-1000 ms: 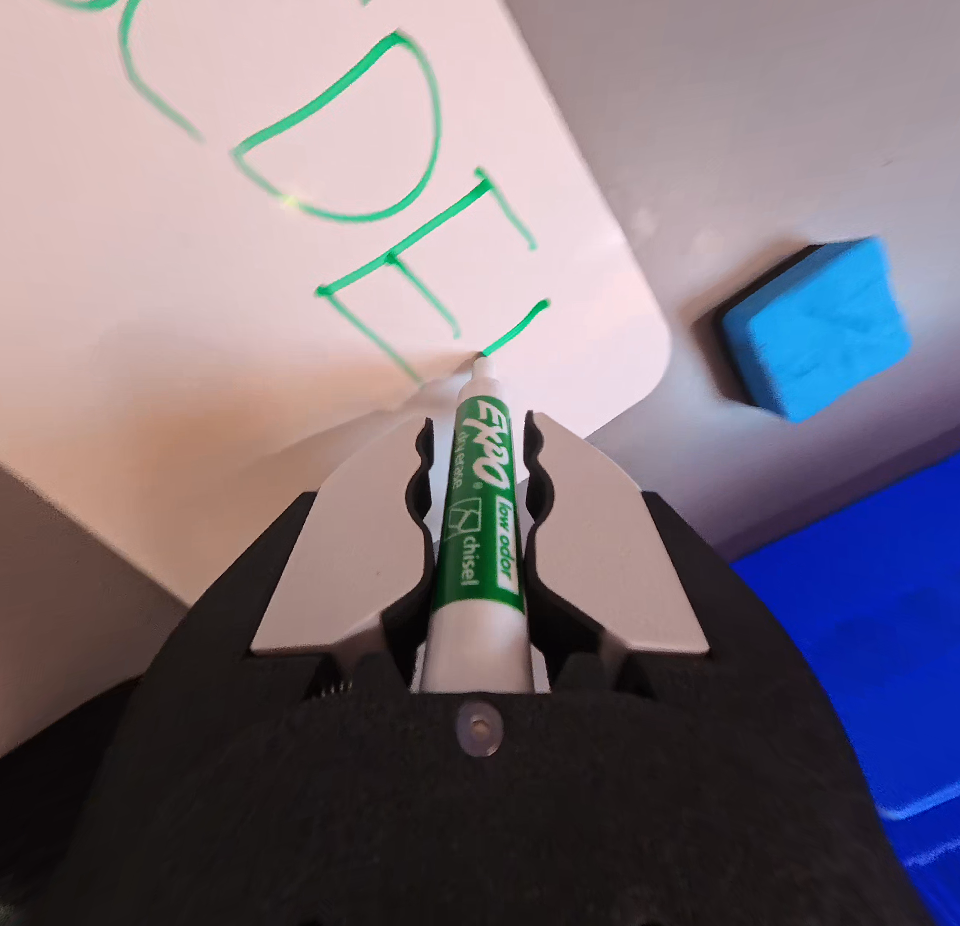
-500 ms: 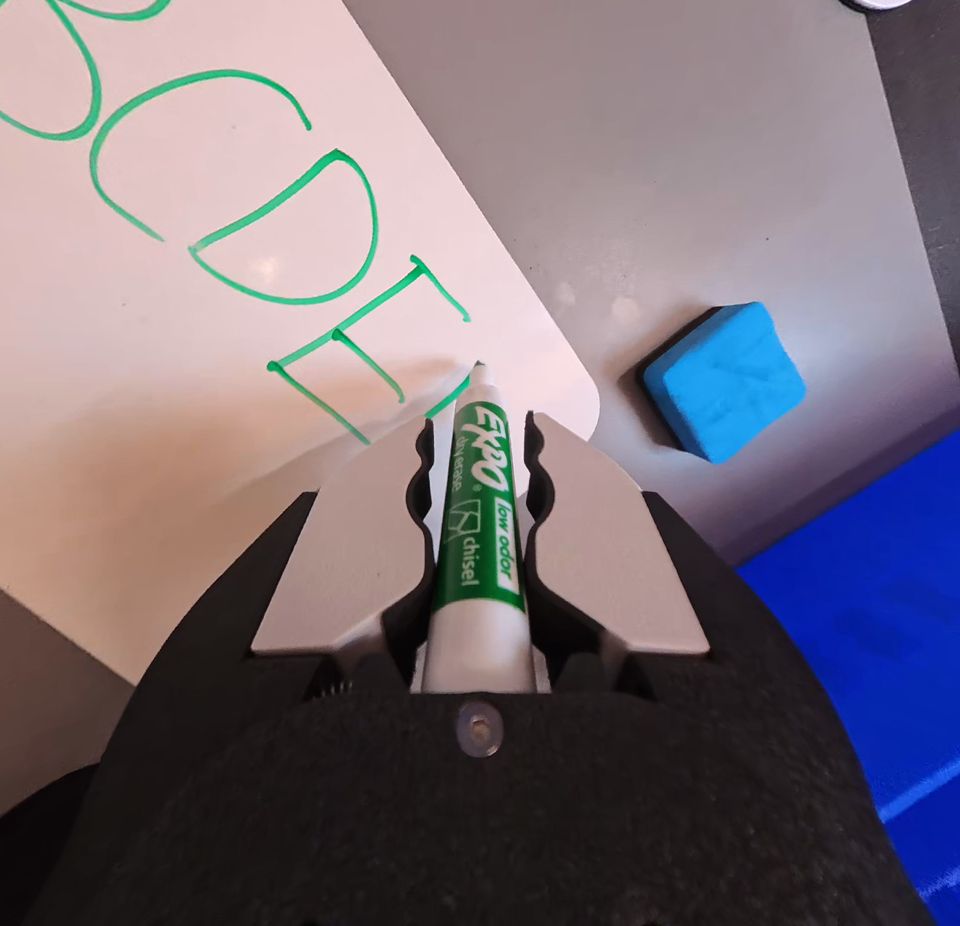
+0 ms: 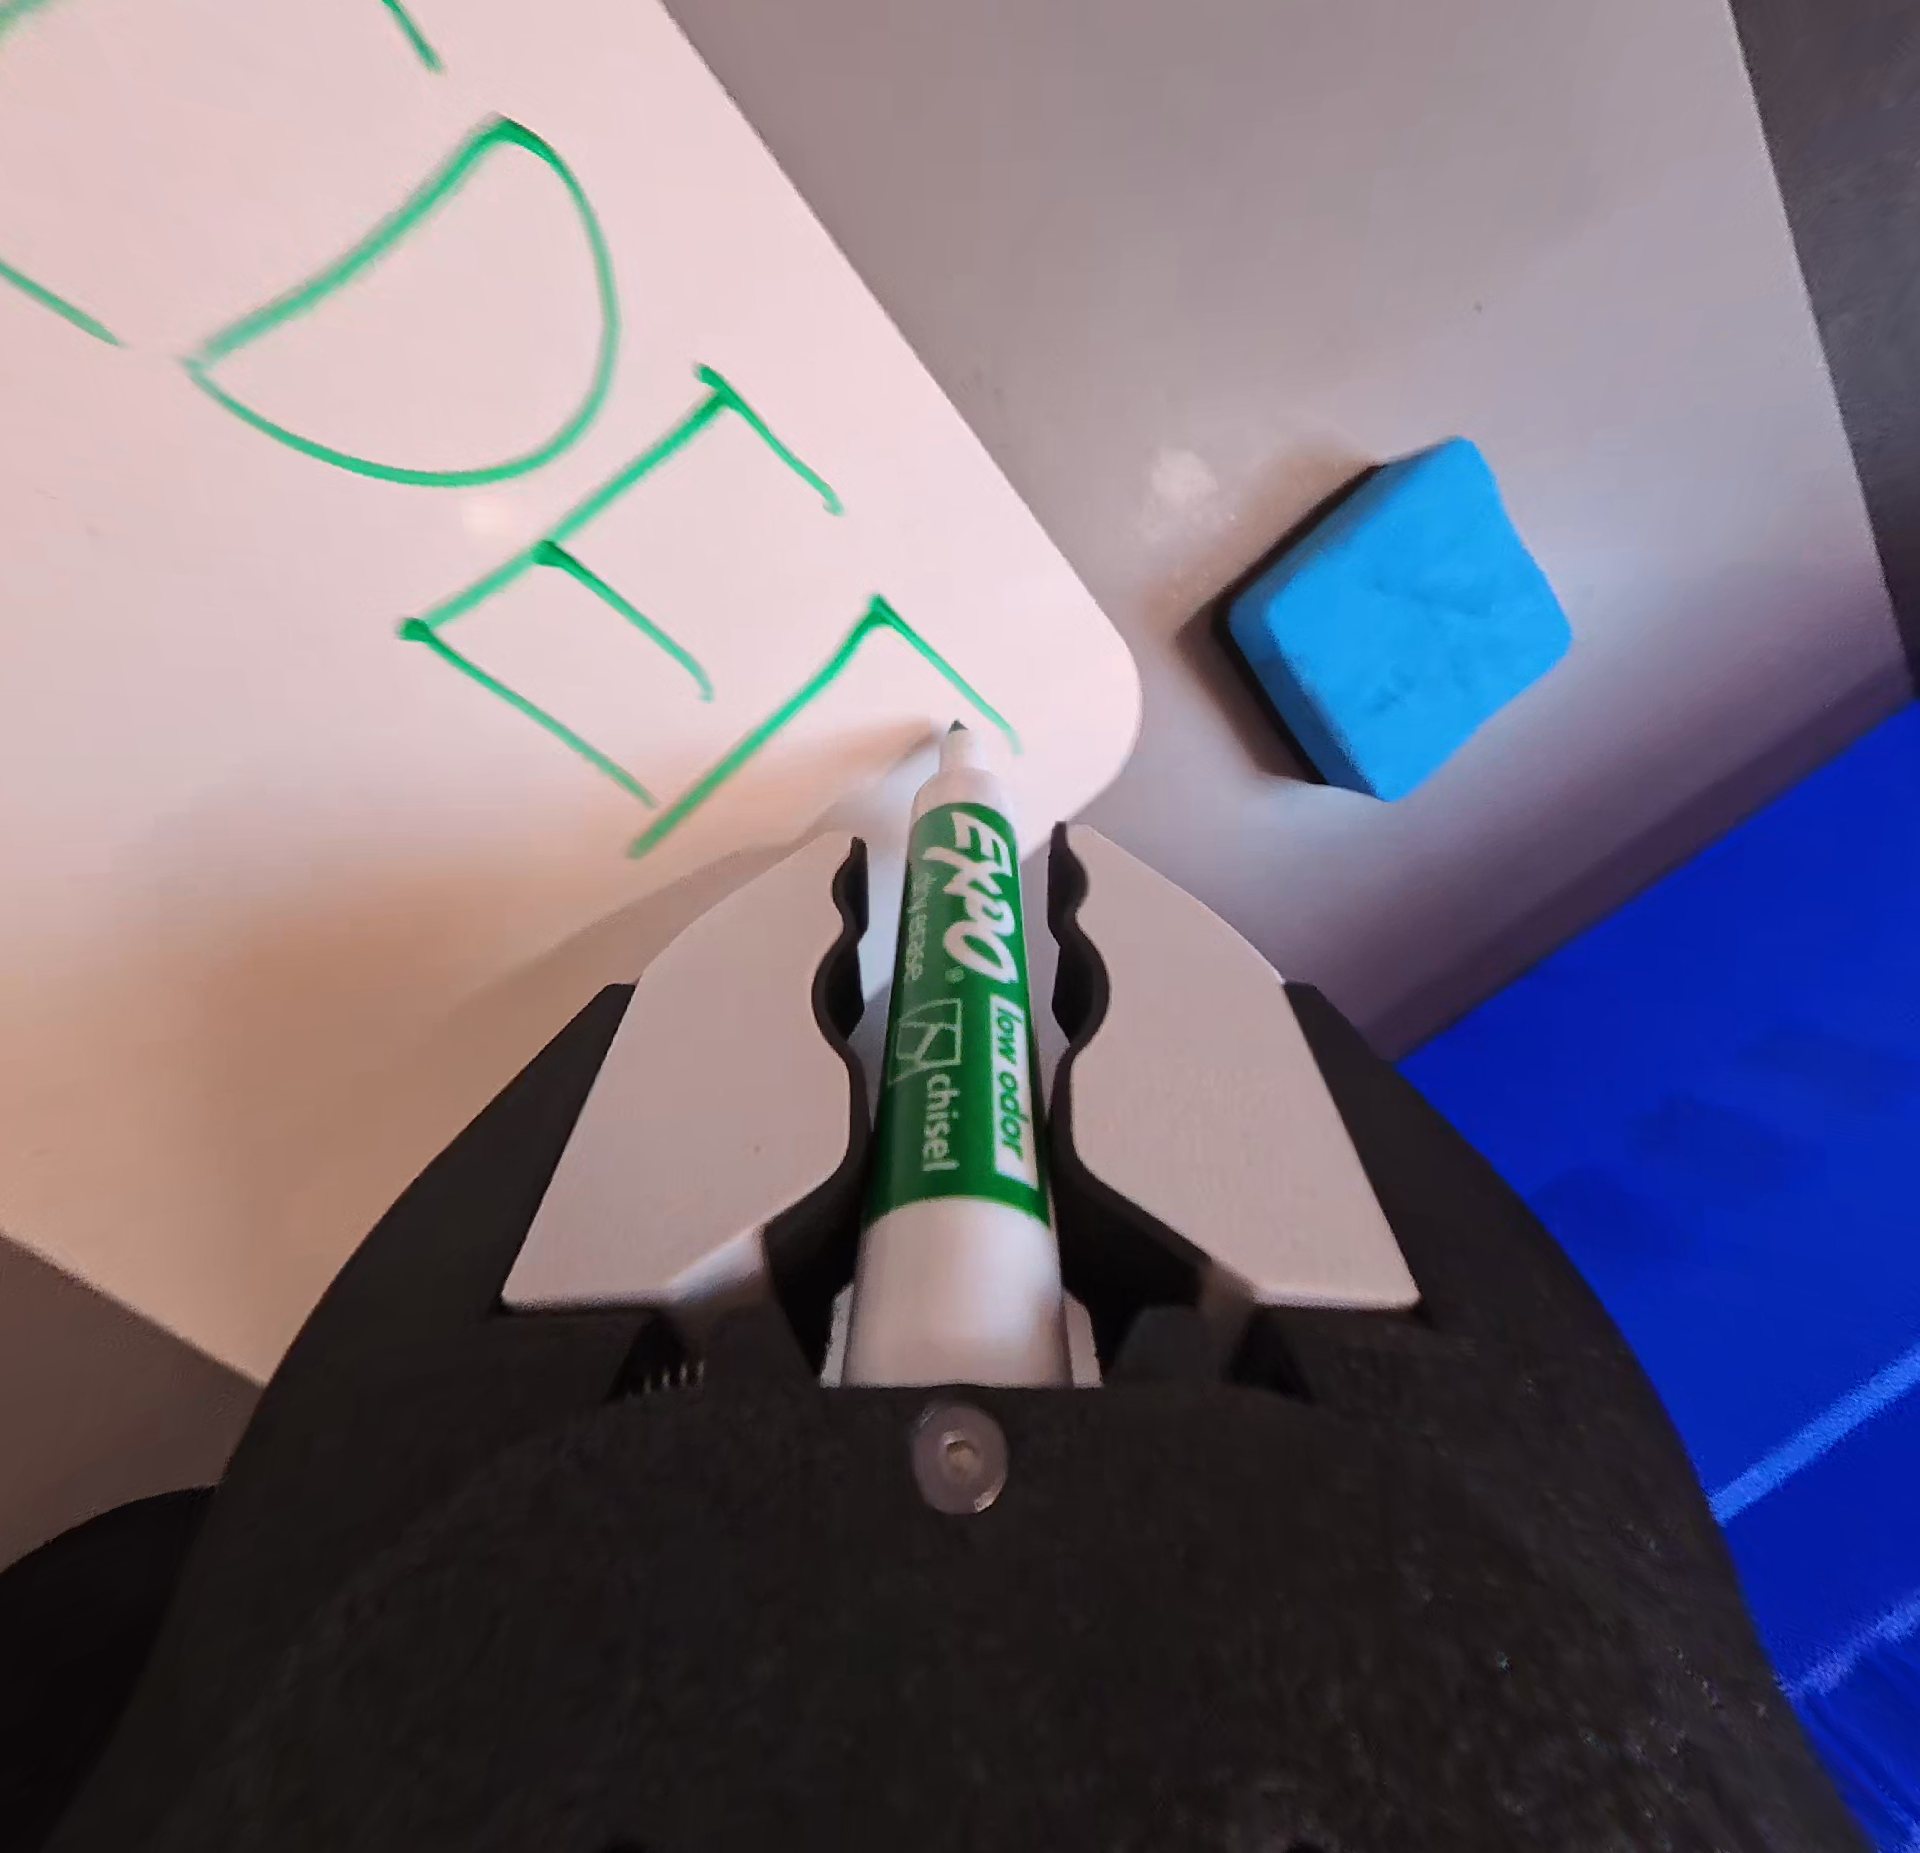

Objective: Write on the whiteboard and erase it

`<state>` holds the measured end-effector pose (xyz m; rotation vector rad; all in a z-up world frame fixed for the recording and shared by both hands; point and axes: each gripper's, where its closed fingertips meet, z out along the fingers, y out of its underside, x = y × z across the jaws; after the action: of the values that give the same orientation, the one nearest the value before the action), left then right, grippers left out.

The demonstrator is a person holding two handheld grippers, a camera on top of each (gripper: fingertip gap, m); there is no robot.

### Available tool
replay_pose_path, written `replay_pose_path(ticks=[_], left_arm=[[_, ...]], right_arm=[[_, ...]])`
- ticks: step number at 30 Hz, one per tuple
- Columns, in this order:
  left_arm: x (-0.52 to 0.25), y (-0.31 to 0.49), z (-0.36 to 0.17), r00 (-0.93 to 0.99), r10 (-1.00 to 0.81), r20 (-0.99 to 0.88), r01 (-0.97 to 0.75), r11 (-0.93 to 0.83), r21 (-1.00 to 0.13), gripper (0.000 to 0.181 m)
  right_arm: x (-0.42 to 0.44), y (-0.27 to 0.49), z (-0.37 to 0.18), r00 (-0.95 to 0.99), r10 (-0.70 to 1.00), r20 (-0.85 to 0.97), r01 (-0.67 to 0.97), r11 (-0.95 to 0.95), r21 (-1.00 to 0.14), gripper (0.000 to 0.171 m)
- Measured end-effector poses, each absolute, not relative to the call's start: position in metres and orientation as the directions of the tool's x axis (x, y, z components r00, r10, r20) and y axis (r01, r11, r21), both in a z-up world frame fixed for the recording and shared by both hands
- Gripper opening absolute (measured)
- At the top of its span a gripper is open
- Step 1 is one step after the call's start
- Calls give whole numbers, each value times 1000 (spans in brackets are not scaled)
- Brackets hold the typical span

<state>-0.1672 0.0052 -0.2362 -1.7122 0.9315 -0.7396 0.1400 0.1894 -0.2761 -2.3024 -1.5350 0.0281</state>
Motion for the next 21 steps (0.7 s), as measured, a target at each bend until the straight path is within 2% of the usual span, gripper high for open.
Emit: replay_pose_path(ticks=[6, 13, 15, 21], left_arm=[[-167, 5, -236, 514, -857, 45, -239, -194, -952, 20], [-166, 4, -236, 512, -858, 37, -244, -186, -952, 20], [-166, 3, -236, 511, -859, 33, -247, -183, -952, 20], [-163, 1, -233, 490, -871, 28, -235, -164, -958, 20]], right_arm=[[123, 160, -279, 343, 930, 132, 905, -291, -309, 34], [162, 174, -280, 395, 896, 205, 907, -345, -240, 34], [163, 173, -275, 409, 888, 211, 894, -343, -289, 34], [118, 135, -231, 428, 898, 100, 731, -279, -623, 34]])
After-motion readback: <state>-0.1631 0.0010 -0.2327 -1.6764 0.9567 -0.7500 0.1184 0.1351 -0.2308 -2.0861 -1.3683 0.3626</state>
